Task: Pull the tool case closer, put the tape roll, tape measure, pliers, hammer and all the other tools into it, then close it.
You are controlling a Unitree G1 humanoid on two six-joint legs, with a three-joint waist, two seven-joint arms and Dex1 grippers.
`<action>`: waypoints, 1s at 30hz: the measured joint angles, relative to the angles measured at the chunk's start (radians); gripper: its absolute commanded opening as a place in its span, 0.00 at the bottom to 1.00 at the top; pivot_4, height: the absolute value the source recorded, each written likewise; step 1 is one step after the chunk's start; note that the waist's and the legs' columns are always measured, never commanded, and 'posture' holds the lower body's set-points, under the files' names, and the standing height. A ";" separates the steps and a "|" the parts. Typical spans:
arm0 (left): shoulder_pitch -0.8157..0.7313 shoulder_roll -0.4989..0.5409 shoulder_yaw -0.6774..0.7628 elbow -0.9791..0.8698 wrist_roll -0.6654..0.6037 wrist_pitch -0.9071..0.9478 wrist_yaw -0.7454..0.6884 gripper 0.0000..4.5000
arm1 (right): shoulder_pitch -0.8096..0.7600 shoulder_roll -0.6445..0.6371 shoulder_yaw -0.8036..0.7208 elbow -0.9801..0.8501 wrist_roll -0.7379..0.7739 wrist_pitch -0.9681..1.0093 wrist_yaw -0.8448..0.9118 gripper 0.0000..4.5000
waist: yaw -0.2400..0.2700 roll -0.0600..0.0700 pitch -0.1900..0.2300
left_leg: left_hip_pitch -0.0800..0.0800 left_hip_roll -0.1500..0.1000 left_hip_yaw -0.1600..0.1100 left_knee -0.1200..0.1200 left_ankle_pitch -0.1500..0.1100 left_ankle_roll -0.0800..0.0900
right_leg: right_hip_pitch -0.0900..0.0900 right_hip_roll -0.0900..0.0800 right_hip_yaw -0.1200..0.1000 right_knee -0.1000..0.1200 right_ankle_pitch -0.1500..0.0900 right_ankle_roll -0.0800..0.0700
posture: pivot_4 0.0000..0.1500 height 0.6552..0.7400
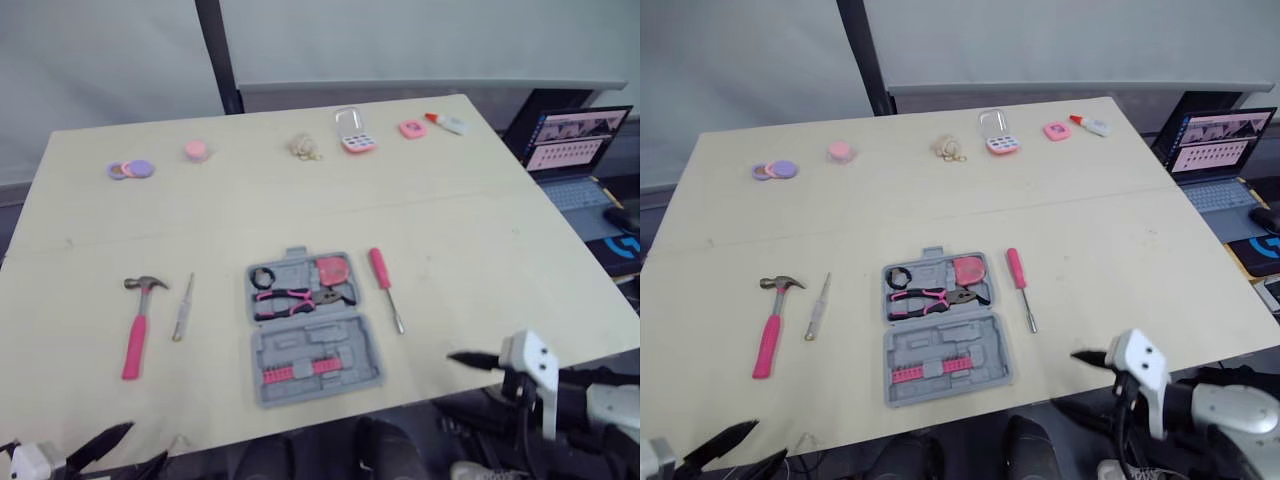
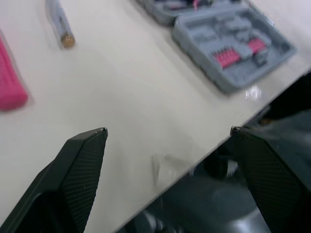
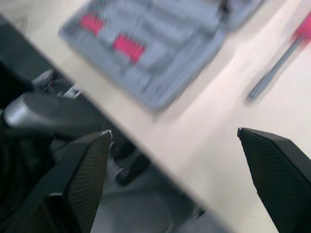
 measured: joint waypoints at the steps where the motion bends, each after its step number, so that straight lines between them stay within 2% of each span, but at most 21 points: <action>1: -0.004 -0.002 -0.005 -0.009 0.001 0.006 0.025 0.97 | 0.000 0.000 -0.009 -0.008 0.004 -0.015 0.002 0.98 | 0.002 0.000 0.000 | 0.000 0.001 -0.001 0.000 0.000 0.000 | 0.000 0.001 -0.001 0.000 0.001 0.001 | 1.00 0.87; 5: -0.001 -0.002 -0.029 -0.032 0.052 0.033 0.102 0.97 | -0.021 0.000 -0.013 -0.015 0.020 -0.061 0.007 0.98 | 0.002 0.000 0.000 | 0.000 -0.002 0.000 -0.001 0.000 -0.001 | 0.000 0.004 -0.002 0.000 0.000 0.000 | 1.00 0.87; 8: -0.027 0.047 -0.039 -0.167 0.060 0.154 0.223 0.97 | -0.064 -0.001 -0.012 -0.016 0.035 -0.080 0.007 0.98 | 0.004 -0.002 -0.001 | 0.000 -0.001 -0.001 0.001 0.000 -0.001 | 0.001 0.004 -0.001 0.001 0.000 0.000 | 1.00 0.87; 13: -0.278 0.184 -0.009 -0.404 -0.006 0.556 0.579 0.97 | -0.111 -0.020 0.014 -0.015 0.053 -0.088 0.019 0.98 | 0.004 -0.002 -0.001 | 0.002 -0.001 -0.002 0.002 0.004 -0.002 | 0.003 0.003 0.004 0.006 0.002 0.002 | 1.00 0.87; 17: -0.473 0.198 -0.005 -0.460 -0.106 0.842 0.790 0.97 | -0.148 -0.026 0.029 0.036 0.036 -0.103 0.024 0.98 | -0.009 -0.001 -0.001 | 0.004 -0.001 0.000 0.001 0.005 -0.004 | 0.003 0.004 0.006 0.011 0.003 0.004 | 1.00 0.87; 20: -0.617 0.197 -0.022 -0.460 -0.134 0.984 0.895 0.97 | -0.158 -0.051 0.028 0.043 0.035 -0.102 0.024 0.98 | -0.006 -0.001 -0.001 | 0.004 -0.003 0.000 0.001 0.006 -0.005 | 0.002 0.005 0.005 0.011 0.003 0.005 | 1.00 0.87; 24: -0.659 0.192 -0.035 -0.449 -0.130 1.062 0.943 0.97 | -0.141 -0.061 0.023 0.044 0.034 -0.102 0.023 0.98 | -0.004 -0.001 -0.001 | 0.003 -0.003 0.001 0.001 0.007 -0.007 | 0.001 0.007 0.005 0.011 0.003 0.004 | 1.00 0.87; 30: -0.649 0.163 -0.035 -0.406 -0.116 1.047 0.920 0.97 | -0.122 -0.062 0.016 0.044 0.032 -0.103 0.017 0.98 | 0.002 -0.001 -0.001 | 0.004 -0.003 0.001 0.001 0.007 -0.008 | 0.001 0.007 0.006 0.011 0.003 0.004 | 1.00 0.87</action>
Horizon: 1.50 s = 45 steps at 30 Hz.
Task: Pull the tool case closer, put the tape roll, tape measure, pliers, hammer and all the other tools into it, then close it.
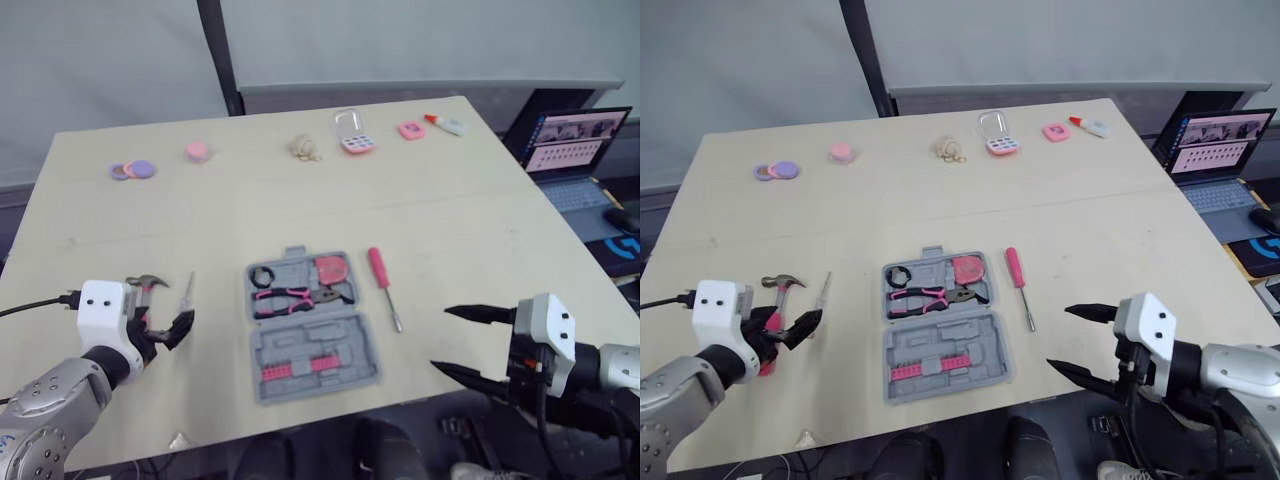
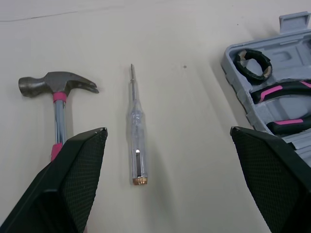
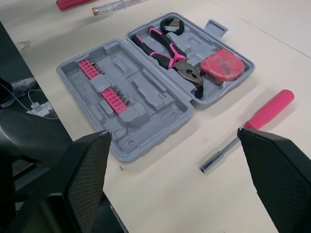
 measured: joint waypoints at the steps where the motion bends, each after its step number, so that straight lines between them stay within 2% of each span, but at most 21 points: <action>1: 0.002 0.000 0.000 0.009 0.008 -0.001 -0.001 0.97 | 0.000 0.000 0.000 0.000 -0.001 -0.001 -0.003 0.98 | 0.001 0.000 0.000 | 0.000 0.000 0.000 0.000 0.000 0.000 | 0.000 0.000 0.000 0.000 0.000 0.000 | 1.00 0.87; 7: -0.031 0.014 -0.061 0.102 0.071 -0.031 -0.019 0.97 | 0.007 0.001 0.000 -0.001 -0.013 -0.002 -0.025 0.98 | 0.002 0.000 0.000 | 0.000 -0.001 0.000 0.000 0.000 0.000 | 0.000 0.000 0.000 0.001 0.000 0.000 | 1.00 0.87; 12: -0.115 0.013 -0.178 0.217 0.153 -0.087 -0.024 0.97 | 0.013 0.001 -0.001 -0.009 -0.020 -0.002 -0.045 0.98 | 0.001 0.000 0.000 | -0.001 -0.001 0.000 0.000 0.000 0.000 | -0.001 0.000 0.000 0.001 0.000 0.000 | 1.00 0.87; 22: -0.239 -0.049 -0.284 0.339 0.263 -0.120 -0.004 0.97 | 0.044 0.005 -0.013 -0.039 -0.022 -0.001 -0.082 0.98 | 0.001 0.000 0.000 | -0.001 -0.001 0.000 0.000 0.001 0.000 | -0.001 0.000 -0.001 0.001 0.001 0.001 | 1.00 0.87; 45: -0.213 -0.124 -0.274 0.299 0.364 -0.093 0.041 0.97 | 0.059 0.017 -0.021 -0.057 0.005 0.000 -0.097 0.98 | 0.002 0.000 0.000 | -0.001 -0.001 0.000 0.000 0.001 0.000 | -0.001 0.000 -0.001 0.001 0.001 0.001 | 1.00 0.87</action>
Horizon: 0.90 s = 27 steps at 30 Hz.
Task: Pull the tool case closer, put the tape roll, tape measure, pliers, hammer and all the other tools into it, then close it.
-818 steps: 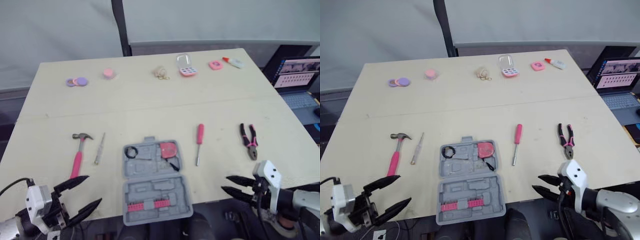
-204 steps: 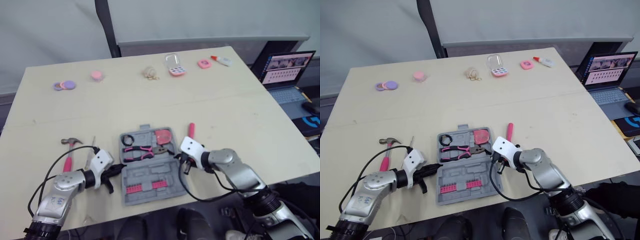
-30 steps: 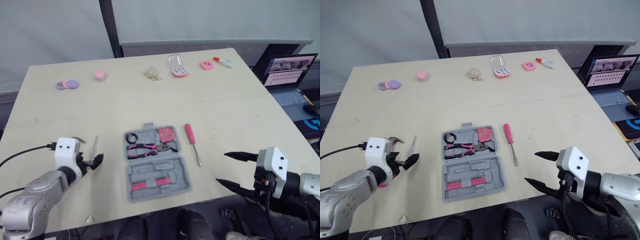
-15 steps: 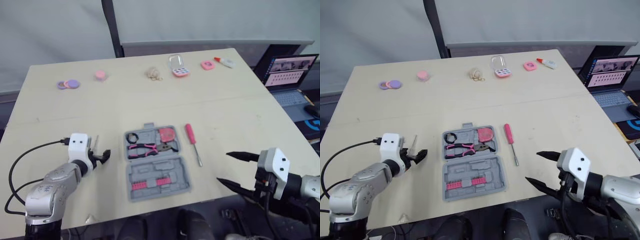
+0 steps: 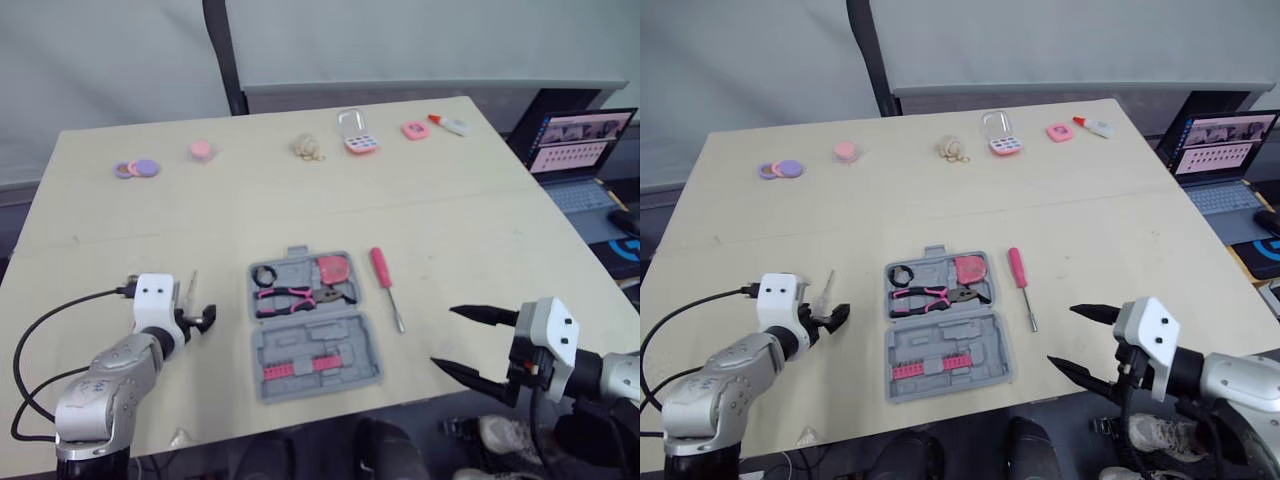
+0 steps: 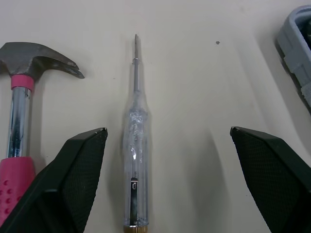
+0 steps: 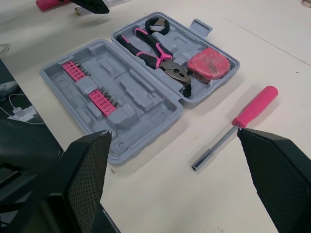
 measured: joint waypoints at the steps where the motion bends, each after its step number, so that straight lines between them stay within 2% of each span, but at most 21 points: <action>1: 0.000 0.000 0.000 0.003 0.003 -0.004 -0.001 0.97 | 0.000 0.001 0.000 -0.001 0.000 0.000 0.000 0.98 | 0.000 0.000 0.000 | 0.000 0.000 0.000 0.000 0.000 0.000 | 0.000 0.000 0.000 0.000 0.000 0.000 | 1.00 0.87; 15: -0.018 -0.007 -0.013 0.152 0.059 -0.130 -0.039 0.97 | -0.011 0.023 0.001 -0.021 0.019 -0.001 0.000 0.98 | 0.002 0.000 0.000 | 0.000 0.000 0.000 0.000 0.000 0.000 | 0.000 -0.001 0.000 0.001 0.000 0.000 | 1.00 0.87; 27: -0.025 -0.010 -0.031 0.176 0.090 -0.168 -0.060 0.97 | -0.009 0.031 0.001 -0.021 0.020 -0.004 0.000 0.98 | 0.004 0.001 -0.001 | 0.000 0.000 -0.001 0.000 0.001 0.001 | 0.000 -0.002 -0.001 0.001 0.000 0.000 | 1.00 0.87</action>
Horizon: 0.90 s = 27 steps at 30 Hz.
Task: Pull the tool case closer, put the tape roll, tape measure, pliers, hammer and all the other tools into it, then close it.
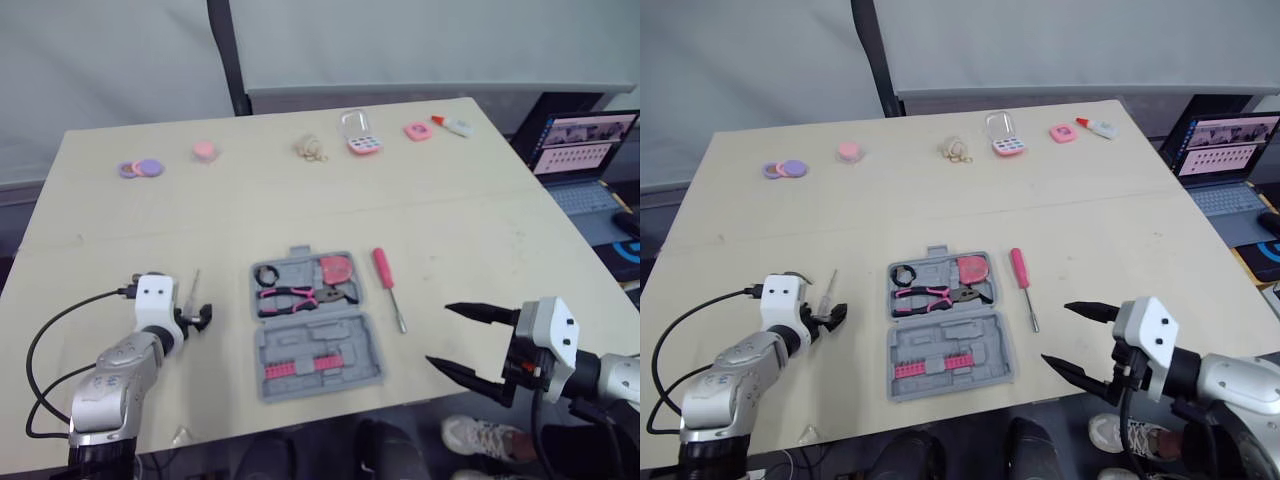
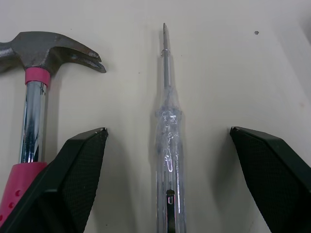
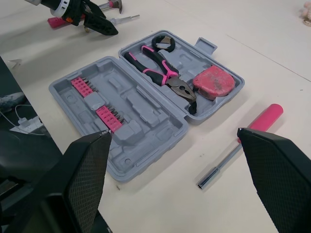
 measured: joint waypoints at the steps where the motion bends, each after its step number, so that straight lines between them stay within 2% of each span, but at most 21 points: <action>1: 0.000 -0.003 -0.001 0.000 0.003 -0.003 0.000 0.92 | 0.002 0.000 0.000 0.000 0.000 0.000 0.000 0.99 | 0.000 0.000 0.000 | 0.000 0.000 0.000 0.000 0.000 0.000 | 0.000 0.000 0.000 0.000 0.000 0.000 | 1.00 0.87; 3: -0.001 -0.007 -0.006 0.002 0.008 -0.010 0.000 0.79 | 0.004 0.000 0.000 0.000 0.000 -0.001 0.000 1.00 | 0.002 0.000 0.000 | 0.000 0.000 0.000 0.000 0.000 0.000 | 0.000 0.000 0.000 0.000 0.000 0.000 | 1.00 0.87; 8: -0.014 -0.012 -0.008 0.017 0.020 -0.020 -0.002 0.26 | 0.007 0.000 0.001 0.000 -0.002 -0.004 0.000 1.00 | 0.003 0.000 0.000 | 0.000 0.000 0.000 0.000 0.000 0.000 | 0.000 0.000 0.000 0.000 0.000 0.000 | 1.00 0.87; 9: -0.015 -0.013 -0.009 0.018 0.023 -0.021 -0.003 0.19 | 0.007 0.000 0.002 0.000 -0.003 -0.005 0.000 1.00 | 0.003 0.000 0.000 | 0.000 0.000 0.000 0.000 0.000 0.000 | 0.000 0.000 0.000 0.000 0.000 0.000 | 1.00 0.87; 10: -0.016 -0.013 -0.010 0.018 0.024 -0.021 -0.004 0.06 | 0.007 0.000 0.003 0.000 -0.003 -0.007 0.000 1.00 | 0.003 0.000 0.000 | 0.000 0.000 0.000 0.000 0.000 0.000 | 0.000 0.000 0.000 0.000 0.000 0.000 | 1.00 0.87; 11: -0.017 -0.013 -0.010 0.018 0.025 -0.021 -0.005 0.01 | 0.007 0.000 0.004 0.000 -0.003 -0.010 0.000 1.00 | 0.003 0.000 0.000 | 0.000 0.000 0.000 0.000 0.000 0.000 | 0.000 0.000 0.000 0.000 0.000 0.000 | 1.00 0.87; 21: -0.010 0.017 -0.007 0.010 0.028 -0.006 -0.031 0.01 | 0.003 0.000 0.018 0.006 -0.015 -0.021 0.004 1.00 | -0.003 0.000 0.000 | 0.000 0.000 0.000 0.000 0.000 0.000 | 0.000 0.000 0.000 -0.001 0.000 0.000 | 1.00 0.87; 23: -0.011 0.068 -0.008 0.010 0.018 0.015 -0.077 0.01 | -0.006 -0.002 0.019 0.008 -0.015 -0.021 0.005 1.00 | -0.004 0.000 0.000 | -0.001 0.000 0.000 0.000 0.000 0.000 | -0.001 0.001 -0.001 -0.001 0.000 0.000 | 1.00 0.87; 27: -0.016 0.247 -0.018 -0.009 -0.031 0.035 -0.260 0.01 | -0.024 -0.019 0.019 0.012 -0.015 -0.019 0.011 1.00 | -0.006 0.000 0.000 | -0.002 0.000 0.000 -0.001 0.000 0.000 | -0.002 0.001 -0.001 -0.001 0.000 0.000 | 1.00 0.87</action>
